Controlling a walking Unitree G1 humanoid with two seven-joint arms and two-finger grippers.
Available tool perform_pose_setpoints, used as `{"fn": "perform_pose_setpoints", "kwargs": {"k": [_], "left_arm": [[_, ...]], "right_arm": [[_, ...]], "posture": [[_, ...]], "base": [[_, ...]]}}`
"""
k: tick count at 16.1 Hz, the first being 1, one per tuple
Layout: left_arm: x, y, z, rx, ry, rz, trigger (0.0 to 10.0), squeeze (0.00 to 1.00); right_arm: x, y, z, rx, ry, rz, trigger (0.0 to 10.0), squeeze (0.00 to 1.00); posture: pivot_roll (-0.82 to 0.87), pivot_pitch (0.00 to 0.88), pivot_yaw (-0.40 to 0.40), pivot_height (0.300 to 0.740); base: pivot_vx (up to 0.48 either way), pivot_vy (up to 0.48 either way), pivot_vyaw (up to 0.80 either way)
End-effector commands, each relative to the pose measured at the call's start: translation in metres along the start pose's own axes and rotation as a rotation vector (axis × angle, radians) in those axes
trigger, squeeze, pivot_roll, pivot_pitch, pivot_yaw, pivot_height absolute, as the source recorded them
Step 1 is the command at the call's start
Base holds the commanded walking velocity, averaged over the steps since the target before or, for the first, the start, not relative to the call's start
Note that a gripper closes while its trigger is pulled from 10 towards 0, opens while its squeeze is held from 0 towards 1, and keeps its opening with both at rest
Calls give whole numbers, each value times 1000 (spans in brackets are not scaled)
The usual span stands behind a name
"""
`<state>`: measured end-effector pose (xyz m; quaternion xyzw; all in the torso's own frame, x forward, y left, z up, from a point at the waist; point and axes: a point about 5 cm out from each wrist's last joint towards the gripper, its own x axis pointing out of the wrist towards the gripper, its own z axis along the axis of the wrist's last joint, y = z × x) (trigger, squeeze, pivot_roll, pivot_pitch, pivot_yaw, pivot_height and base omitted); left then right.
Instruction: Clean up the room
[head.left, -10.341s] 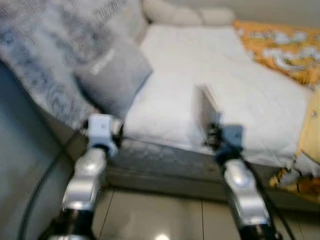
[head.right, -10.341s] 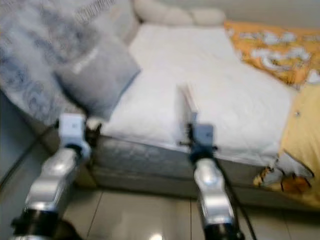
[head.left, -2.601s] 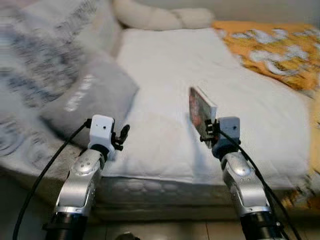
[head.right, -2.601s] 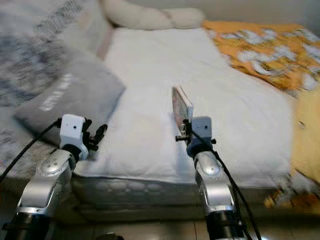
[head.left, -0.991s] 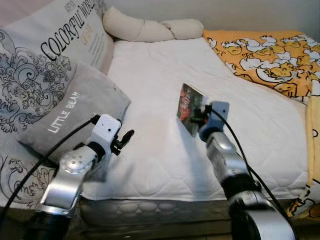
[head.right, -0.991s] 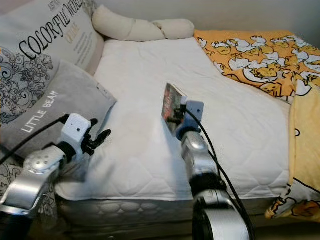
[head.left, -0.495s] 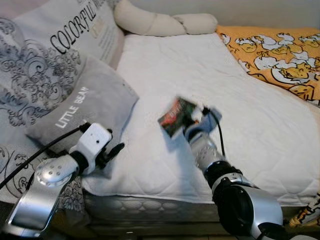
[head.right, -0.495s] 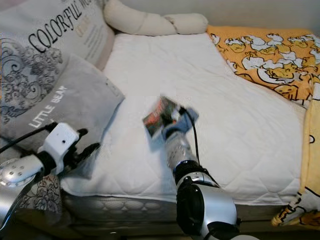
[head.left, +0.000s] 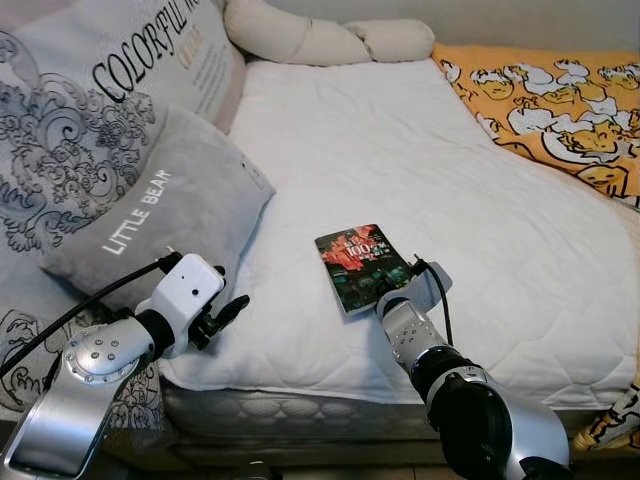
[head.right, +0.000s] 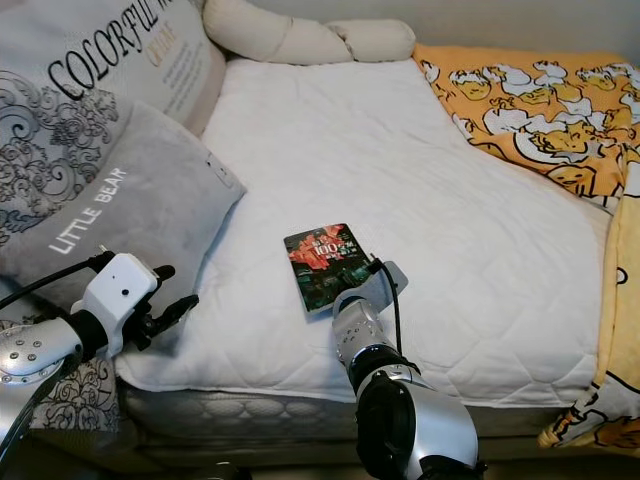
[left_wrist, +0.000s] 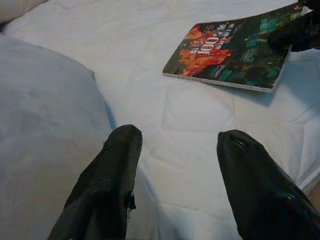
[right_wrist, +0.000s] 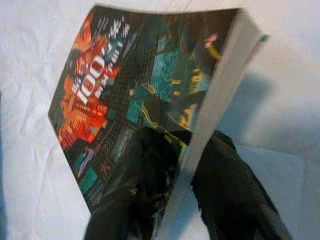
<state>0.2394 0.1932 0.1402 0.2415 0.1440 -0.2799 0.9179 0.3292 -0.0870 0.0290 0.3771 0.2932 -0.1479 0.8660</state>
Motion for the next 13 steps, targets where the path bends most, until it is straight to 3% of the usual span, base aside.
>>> {"fn": "perform_pose_setpoints", "kwargs": {"k": [1, 5, 8, 9, 10, 12, 13], "left_arm": [[-1, -3, 1, 4, 0, -4, 10000, 0], [5, -13, -2, 17, 8, -73, 10000, 0], [11, -18, -1, 9, -10, -93, 10000, 0], [15, -21, 1, 6, -21, -106, 10000, 0], [21, -26, 3, -5, -36, -125, 10000, 0], [26, -32, 5, -26, -52, -137, 10000, 0], [29, -33, 4, -43, -53, -137, 10000, 0]], "right_arm": [[-9, 20, -37, -40, 93, 74, 10000, 1000], [-16, 34, -58, -429, 209, 337, 10000, 1000], [-14, 23, -59, -466, 273, 338, 10000, 1000], [-13, 14, -57, -511, 287, 353, 10000, 1000], [-9, -2, -45, -503, 277, 343, 10000, 1000], [-6, -15, -35, -487, 259, 351, 10000, 1000], [-6, -23, -32, -543, 271, 371, 10000, 1000]], "posture": [[218, 48, -11, 740], [191, 15, -18, 740], [174, 0, -16, 740], [154, 0, -13, 740], [129, 0, -7, 740], [109, 0, -2, 740], [95, 0, 3, 740]], "base": [[0, 0, 0], [0, 0, 0], [0, 0, 0], [0, 0, 0], [0, 0, 0], [0, 0, 0], [0, 0, 0]]}}
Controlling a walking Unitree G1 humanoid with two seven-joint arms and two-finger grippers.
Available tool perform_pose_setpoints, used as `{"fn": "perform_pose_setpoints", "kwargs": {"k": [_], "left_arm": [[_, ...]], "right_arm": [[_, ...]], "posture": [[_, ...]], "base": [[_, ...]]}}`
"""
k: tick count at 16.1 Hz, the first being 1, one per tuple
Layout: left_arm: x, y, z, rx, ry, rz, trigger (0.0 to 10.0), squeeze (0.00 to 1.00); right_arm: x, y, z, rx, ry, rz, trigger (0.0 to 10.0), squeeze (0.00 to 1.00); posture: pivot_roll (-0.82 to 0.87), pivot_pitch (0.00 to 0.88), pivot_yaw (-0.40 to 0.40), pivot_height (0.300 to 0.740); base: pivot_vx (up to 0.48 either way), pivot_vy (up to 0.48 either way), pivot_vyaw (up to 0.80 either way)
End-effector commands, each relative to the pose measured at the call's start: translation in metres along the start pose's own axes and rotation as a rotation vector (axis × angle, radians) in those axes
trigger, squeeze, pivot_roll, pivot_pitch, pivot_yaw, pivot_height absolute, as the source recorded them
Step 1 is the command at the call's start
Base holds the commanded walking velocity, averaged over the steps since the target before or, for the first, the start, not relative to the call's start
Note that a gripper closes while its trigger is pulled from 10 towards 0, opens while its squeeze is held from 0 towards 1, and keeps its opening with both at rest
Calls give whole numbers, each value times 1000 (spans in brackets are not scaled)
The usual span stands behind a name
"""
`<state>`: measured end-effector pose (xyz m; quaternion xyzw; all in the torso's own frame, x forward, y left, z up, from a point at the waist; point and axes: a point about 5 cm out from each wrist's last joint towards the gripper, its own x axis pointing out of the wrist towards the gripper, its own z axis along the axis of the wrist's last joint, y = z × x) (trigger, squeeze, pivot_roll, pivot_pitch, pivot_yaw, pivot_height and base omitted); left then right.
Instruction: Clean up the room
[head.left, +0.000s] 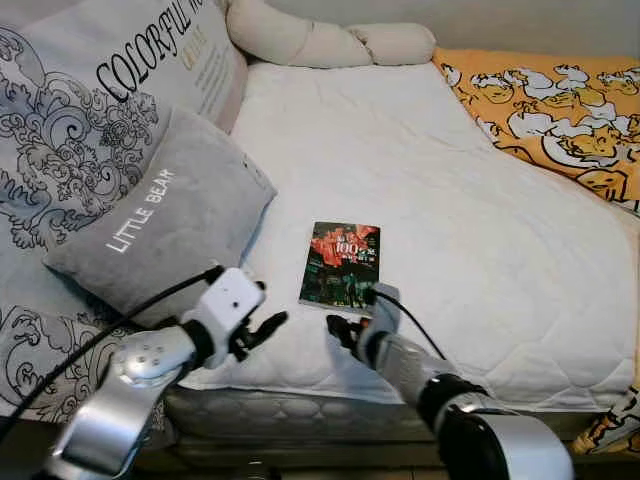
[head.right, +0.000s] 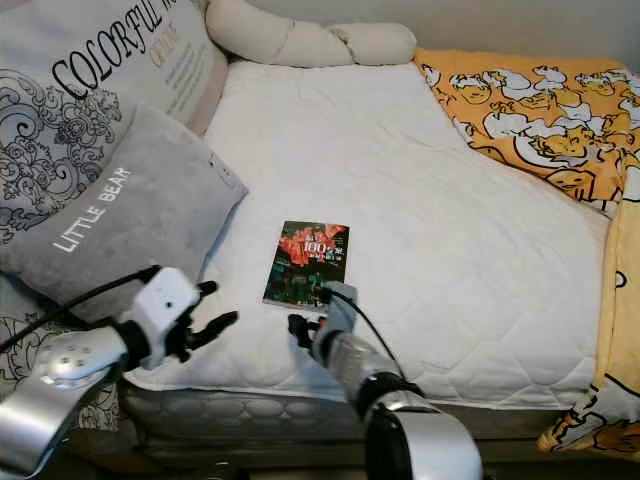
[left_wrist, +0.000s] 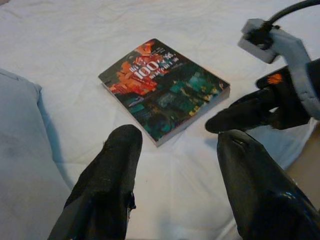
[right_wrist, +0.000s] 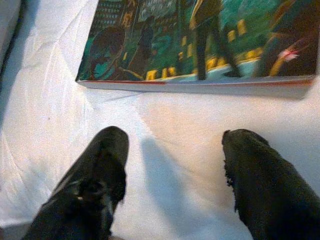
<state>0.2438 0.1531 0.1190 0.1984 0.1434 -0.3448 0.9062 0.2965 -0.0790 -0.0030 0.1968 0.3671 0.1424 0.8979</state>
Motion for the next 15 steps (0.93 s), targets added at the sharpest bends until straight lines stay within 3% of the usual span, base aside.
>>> {"fn": "perform_pose_setpoints", "kwargs": {"k": [1, 3, 4, 6, 7, 10, 12, 13, 15], "left_arm": [[3, 2, -2, -7, 2, 13, 10000, 0], [7, 5, -7, -55, 15, 47, 10000, 0], [9, 9, -7, -141, -7, 103, 10000, 0], [15, 14, -12, -318, -31, 211, 10000, 0], [16, 15, -14, -354, -37, 239, 10000, 0], [18, 23, -11, -301, -88, 351, 10000, 0], [16, 29, -12, -295, -88, 439, 10000, 0], [15, 30, -12, -290, -88, 458, 10000, 0], [13, 31, -12, -278, -95, 481, 10000, 0]], "right_arm": [[-2, -4, 5, -57, -12, 24, 10000, 1000], [-7, -7, 7, -68, -34, 133, 10000, 1000], [-15, -15, 13, -133, -95, 147, 10000, 1000], [-37, -31, 28, -200, -270, 69, 10000, 1000], [-48, -33, 35, -202, -353, 32, 10000, 1000], [-73, -34, 46, -225, -489, -49, 10000, 1000], [-90, -31, 51, -356, -542, -118, 10000, 1000], [-101, -33, 59, -455, -638, -220, 10000, 1000], [-107, -33, 60, -483, -667, -234, 10000, 1000]], "posture": [[74, 0, 12, 740], [51, 0, 23, 740], [24, 0, 34, 740], [-16, 0, 52, 740], [-26, 0, 56, 740], [-37, 0, 50, 740], [-36, 0, 39, 740], [-27, 0, 26, 740], [-13, 0, 14, 740]], "base": [[0, 0, 0], [0, 0, 0], [0, 0, 0], [0, 0, 0], [0, 0, 0], [0, 0, 0], [0, 0, 0], [0, 0, 0], [0, 0, 0]]}}
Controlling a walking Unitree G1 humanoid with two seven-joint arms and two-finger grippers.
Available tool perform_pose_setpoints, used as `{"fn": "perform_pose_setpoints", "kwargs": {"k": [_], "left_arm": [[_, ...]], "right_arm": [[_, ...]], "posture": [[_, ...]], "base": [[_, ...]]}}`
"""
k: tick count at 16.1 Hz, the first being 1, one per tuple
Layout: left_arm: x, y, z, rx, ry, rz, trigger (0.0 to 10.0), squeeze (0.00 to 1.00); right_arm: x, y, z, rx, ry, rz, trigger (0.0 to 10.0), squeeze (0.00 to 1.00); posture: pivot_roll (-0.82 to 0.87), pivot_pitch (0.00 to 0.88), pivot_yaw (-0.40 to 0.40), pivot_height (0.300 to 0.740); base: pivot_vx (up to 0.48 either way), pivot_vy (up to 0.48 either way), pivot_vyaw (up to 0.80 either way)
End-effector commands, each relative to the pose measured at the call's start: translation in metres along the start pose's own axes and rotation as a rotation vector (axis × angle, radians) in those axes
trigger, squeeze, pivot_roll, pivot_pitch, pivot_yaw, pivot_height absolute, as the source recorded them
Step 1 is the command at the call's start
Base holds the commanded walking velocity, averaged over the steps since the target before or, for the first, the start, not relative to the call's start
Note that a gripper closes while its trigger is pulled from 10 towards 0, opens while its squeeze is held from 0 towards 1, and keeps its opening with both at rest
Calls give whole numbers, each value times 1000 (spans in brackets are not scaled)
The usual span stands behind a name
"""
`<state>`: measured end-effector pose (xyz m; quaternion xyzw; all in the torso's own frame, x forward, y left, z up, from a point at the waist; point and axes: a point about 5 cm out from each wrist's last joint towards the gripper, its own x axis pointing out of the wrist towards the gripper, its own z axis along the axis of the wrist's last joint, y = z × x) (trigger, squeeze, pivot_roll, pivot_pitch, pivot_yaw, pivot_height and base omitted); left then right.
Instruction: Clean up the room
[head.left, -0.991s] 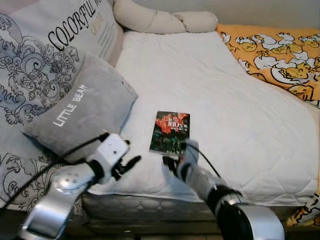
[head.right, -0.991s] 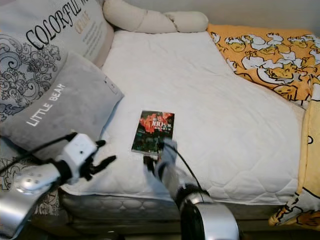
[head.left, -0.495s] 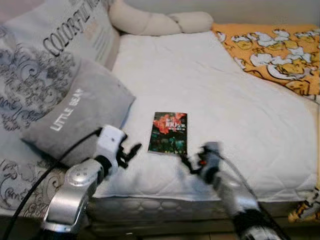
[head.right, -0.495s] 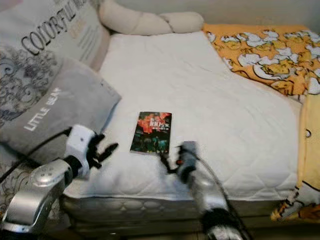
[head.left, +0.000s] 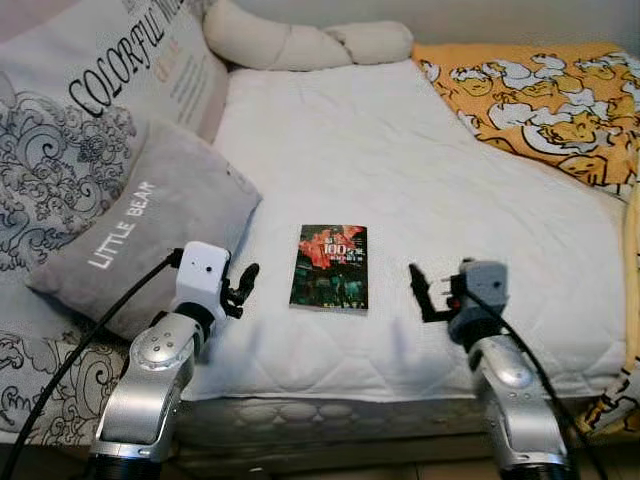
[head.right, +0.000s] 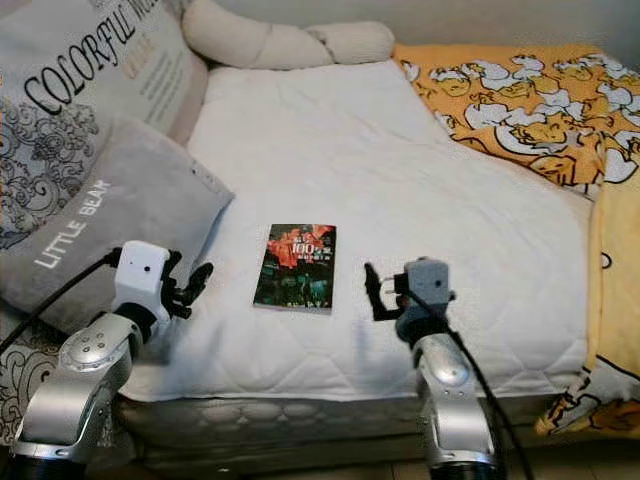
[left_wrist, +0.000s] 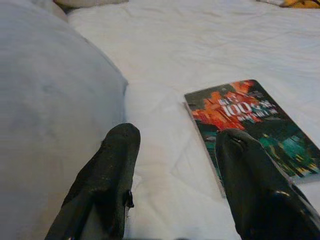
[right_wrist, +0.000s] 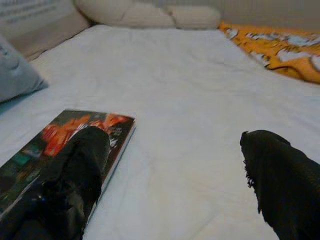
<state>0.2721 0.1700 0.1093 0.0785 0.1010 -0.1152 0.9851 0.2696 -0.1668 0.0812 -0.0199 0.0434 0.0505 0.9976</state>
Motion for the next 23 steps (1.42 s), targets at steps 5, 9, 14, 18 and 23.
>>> {"fn": "perform_pose_setpoints", "kwargs": {"k": [5, 9, 14, 18, 23], "left_arm": [[-14, 5, 1, 19, -30, 97, 10000, 0], [-17, 9, -3, -2, -19, 120, 10000, 0], [-12, 6, -3, -1, -11, 98, 10000, 0], [-10, 8, -4, -8, -10, 116, 10000, 0], [-15, 14, -7, -5, -1, 135, 10000, 0]], "right_arm": [[3, 8, 0, 14, -5, -23, 10000, 1000], [-4, 6, -3, 39, 35, -49, 10000, 1000], [-12, 0, -4, 54, 46, -66, 10000, 1000], [-11, 3, -3, 47, 55, -59, 10000, 1000], [-15, 4, -7, 62, 74, -78, 10000, 1000]], "posture": [[46, 0, -46, 740], [18, 0, -26, 740], [-8, 0, -2, 740], [-5, 0, -6, 740], [-1, 0, -5, 740]], "base": [[0, 0, 0], [0, 0, 0], [0, -204, 0], [0, -386, 0], [0, -391, 0]]}}
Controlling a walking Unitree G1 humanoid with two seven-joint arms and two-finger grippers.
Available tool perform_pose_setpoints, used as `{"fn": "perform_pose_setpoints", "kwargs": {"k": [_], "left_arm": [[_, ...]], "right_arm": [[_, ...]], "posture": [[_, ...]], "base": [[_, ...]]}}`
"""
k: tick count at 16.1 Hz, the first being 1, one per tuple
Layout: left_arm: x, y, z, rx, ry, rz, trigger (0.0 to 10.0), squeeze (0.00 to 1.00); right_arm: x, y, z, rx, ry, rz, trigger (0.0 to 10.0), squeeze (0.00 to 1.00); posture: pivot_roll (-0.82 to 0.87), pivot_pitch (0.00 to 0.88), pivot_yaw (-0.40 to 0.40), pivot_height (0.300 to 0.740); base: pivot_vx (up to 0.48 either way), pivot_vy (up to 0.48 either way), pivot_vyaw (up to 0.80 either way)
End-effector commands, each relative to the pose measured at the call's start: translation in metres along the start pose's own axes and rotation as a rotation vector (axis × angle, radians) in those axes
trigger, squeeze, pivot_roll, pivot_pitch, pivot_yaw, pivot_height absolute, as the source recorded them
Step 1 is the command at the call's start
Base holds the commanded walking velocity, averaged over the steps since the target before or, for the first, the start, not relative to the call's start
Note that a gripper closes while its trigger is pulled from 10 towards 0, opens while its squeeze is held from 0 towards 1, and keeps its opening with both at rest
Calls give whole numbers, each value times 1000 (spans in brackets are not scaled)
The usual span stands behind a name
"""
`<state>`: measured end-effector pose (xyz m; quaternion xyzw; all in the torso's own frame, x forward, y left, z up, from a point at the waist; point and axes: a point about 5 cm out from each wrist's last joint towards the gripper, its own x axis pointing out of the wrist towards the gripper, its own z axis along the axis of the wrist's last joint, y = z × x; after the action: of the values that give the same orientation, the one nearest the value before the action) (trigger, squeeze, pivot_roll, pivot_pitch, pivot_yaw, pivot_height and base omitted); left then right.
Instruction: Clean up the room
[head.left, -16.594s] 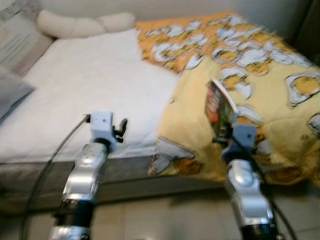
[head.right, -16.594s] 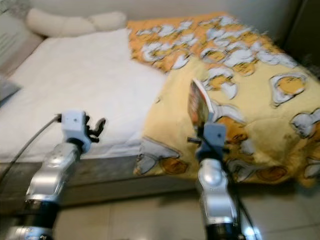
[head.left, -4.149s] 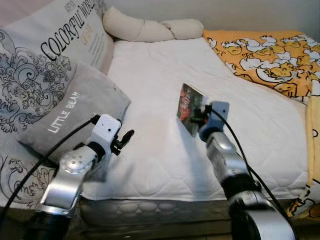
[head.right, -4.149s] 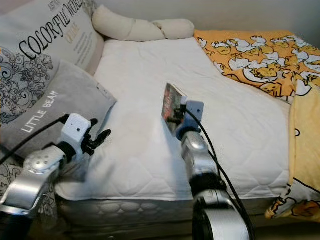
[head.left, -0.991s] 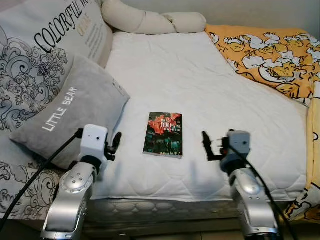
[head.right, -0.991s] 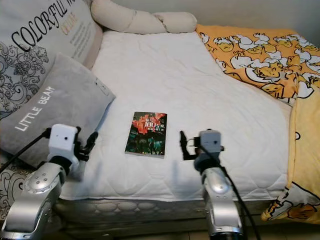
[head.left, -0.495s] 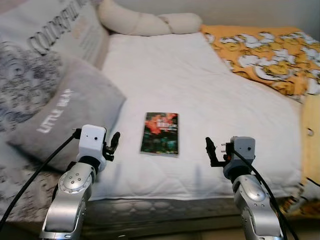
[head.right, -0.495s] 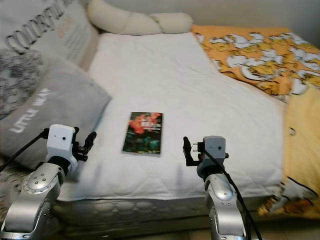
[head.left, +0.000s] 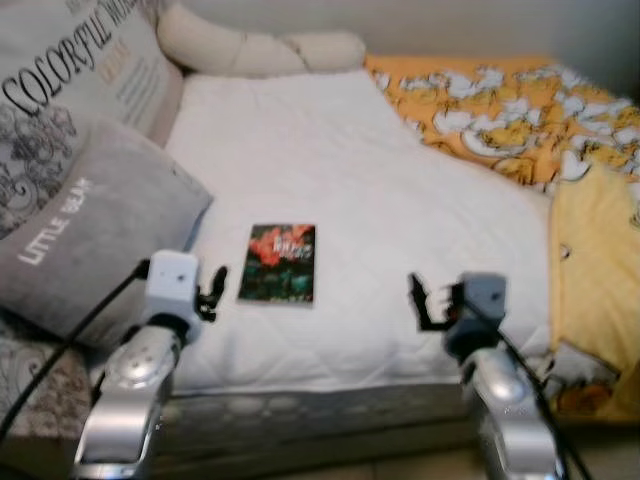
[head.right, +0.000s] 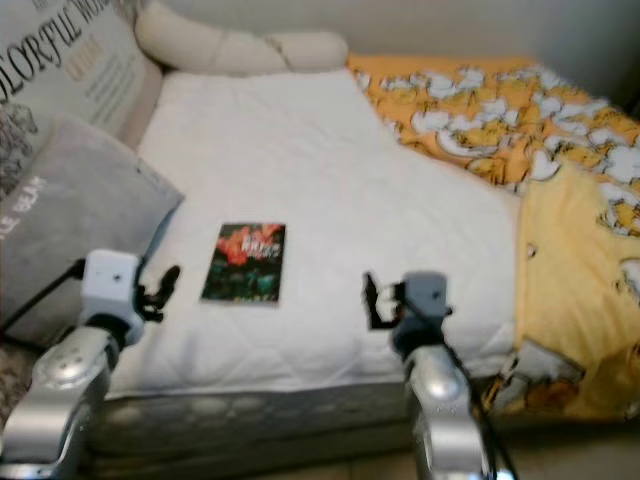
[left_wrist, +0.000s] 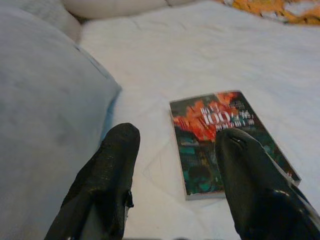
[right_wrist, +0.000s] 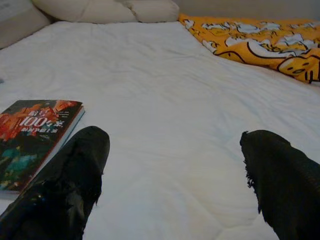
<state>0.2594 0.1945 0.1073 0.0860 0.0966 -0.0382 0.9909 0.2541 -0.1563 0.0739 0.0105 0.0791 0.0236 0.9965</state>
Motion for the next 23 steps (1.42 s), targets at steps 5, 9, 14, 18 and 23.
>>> {"fn": "perform_pose_setpoints", "kwargs": {"k": [5, 9, 14, 18, 23], "left_arm": [[5, -6, 0, -7, -2, -10, 10000, 0], [10, -4, 3, 27, -11, -6, 10000, 0], [9, -5, 0, 26, -7, -4, 10000, 0], [7, -4, -1, 42, -8, -5, 10000, 0], [7, -5, 0, -24, -24, -12, 10000, 0]], "right_arm": [[9, -3, 6, -18, -8, -1, 10000, 1000], [12, -2, 1, 7, 7, -9, 10000, 1000], [9, 4, -4, 38, 19, -11, 10000, 1000], [8, 4, -7, 45, 27, -16, 10000, 1000], [9, -1, -5, 35, 24, -27, 10000, 1000]], "posture": [[3, 0, -25, 740], [26, 0, -29, 740], [15, 0, -24, 740], [23, 0, -23, 740], [18, 0, -24, 740]], "base": [[0, -391, 0], [0, -389, 0], [0, -391, 0], [0, -389, 0], [0, -293, 0]]}}
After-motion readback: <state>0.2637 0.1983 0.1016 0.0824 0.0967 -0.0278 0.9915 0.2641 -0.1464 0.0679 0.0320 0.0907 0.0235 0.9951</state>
